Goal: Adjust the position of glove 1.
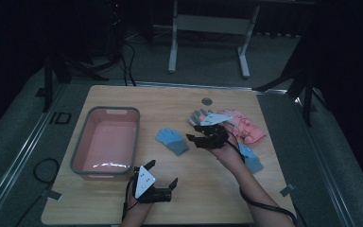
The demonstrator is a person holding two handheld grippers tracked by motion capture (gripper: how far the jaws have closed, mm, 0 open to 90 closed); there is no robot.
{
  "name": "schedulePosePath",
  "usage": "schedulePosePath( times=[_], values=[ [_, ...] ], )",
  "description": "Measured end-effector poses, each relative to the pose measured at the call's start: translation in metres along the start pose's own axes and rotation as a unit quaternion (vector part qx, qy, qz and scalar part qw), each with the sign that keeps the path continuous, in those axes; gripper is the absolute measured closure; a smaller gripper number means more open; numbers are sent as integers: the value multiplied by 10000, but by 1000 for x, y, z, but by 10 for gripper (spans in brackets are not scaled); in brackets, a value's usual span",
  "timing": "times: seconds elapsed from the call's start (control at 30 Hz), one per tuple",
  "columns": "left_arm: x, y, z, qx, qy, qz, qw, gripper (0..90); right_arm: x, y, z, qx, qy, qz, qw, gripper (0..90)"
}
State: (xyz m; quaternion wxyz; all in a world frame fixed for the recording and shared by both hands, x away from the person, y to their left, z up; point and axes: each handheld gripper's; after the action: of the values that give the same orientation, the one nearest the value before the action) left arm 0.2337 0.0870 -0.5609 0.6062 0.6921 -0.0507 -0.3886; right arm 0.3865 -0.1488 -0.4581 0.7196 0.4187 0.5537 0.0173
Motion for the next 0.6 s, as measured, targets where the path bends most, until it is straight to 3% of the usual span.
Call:
schedulePosePath(
  times=[0.27,0.43,0.6],
  values=[
    [0,0,-1,-23,-44,29,10000,0,42,11,-3,-110,293,-251,9992,608],
    [-1,-1,-2,-57,-88,49,9999,0,64,17,-5,-269,337,-331,9985,635],
    [-2,-1,-3,-91,-112,64,9999,0,85,20,-3,-244,427,-483,9976,672]
  ],
)
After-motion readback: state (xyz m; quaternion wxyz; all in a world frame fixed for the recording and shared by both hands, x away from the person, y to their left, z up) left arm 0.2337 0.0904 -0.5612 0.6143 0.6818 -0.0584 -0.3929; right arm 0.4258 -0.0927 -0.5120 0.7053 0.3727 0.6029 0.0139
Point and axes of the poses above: each handheld gripper's, and its own axes: x roughly forward along the jaws, y roughly out of its top, z roughly to its right, and after that the axes turned 15 degrees about -z, right-handed
